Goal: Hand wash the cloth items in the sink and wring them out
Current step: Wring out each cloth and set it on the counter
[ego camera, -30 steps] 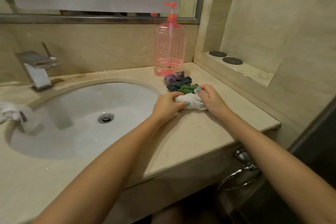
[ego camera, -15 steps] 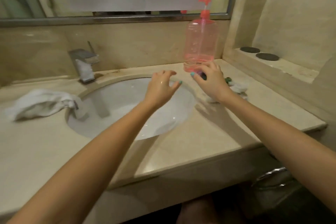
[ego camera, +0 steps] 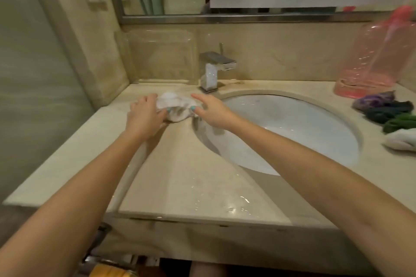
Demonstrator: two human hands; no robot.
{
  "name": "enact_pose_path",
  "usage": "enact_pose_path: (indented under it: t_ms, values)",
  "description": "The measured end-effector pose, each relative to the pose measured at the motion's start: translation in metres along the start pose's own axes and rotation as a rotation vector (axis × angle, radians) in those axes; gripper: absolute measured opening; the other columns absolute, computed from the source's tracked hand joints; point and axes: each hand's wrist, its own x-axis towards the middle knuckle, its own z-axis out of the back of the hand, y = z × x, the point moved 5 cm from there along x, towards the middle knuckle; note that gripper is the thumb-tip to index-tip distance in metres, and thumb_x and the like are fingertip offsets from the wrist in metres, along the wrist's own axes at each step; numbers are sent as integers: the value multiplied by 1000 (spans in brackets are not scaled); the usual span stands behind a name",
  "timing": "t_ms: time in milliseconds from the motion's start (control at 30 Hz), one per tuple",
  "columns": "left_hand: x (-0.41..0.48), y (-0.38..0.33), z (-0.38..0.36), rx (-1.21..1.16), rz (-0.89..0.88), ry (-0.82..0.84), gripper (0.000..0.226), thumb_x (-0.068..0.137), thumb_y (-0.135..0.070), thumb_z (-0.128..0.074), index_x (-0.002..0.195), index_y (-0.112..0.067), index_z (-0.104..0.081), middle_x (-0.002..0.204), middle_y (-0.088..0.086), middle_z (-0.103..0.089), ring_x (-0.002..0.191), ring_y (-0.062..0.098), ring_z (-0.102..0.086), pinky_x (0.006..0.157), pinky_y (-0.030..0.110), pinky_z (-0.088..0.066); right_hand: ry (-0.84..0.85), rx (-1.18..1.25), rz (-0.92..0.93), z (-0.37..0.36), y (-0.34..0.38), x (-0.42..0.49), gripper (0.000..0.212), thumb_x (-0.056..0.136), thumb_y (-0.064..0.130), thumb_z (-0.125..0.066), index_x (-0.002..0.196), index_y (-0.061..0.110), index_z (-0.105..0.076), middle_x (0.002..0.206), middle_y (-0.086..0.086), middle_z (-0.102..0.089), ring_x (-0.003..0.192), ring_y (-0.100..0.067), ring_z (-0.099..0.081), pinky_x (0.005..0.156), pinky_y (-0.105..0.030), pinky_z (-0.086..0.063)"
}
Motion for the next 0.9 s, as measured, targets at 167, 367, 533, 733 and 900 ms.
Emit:
enact_pose_path:
  t_ms: [167,367,533,733,900]
  values:
    - [-6,20,-1,-189,-25,84,38,91,-31,-65,123,-14,-53,104,9,-60,96,31,-58,73,33,-38,-40,81,-83,-29,-5,8,39,98,11,-50,137,8,-47,135,-16,-39,119,-31,-50,90,-19,-31]
    - [2,-9,22,-455,-82,167,19,93,-33,-64,101,-16,-67,92,1,-65,83,14,-56,71,24,-42,-36,196,-133,28,-25,-4,22,92,5,-58,111,1,-69,74,0,-60,60,-9,-54,57,-14,-47]
    - [4,-75,38,-637,-178,292,14,94,-23,-63,98,-12,-71,86,-2,-65,74,2,-57,66,11,-43,-91,260,-149,114,-49,-42,9,95,10,-60,97,6,-67,70,-5,-57,56,-10,-47,50,-15,-40]
    - [9,-190,44,-806,-284,423,29,95,-29,-61,78,-5,-65,61,0,-49,54,13,-42,50,25,-33,-503,251,-126,234,-59,-94,8,97,6,-55,100,5,-61,69,-2,-53,47,1,-50,43,-9,-36]
    - [16,-269,63,-436,-484,316,26,96,-26,-59,76,-11,-61,64,-2,-47,60,10,-42,47,16,-34,-554,216,-139,306,-62,-117,12,95,9,-58,101,2,-67,76,-5,-59,69,-13,-53,63,-22,-46]
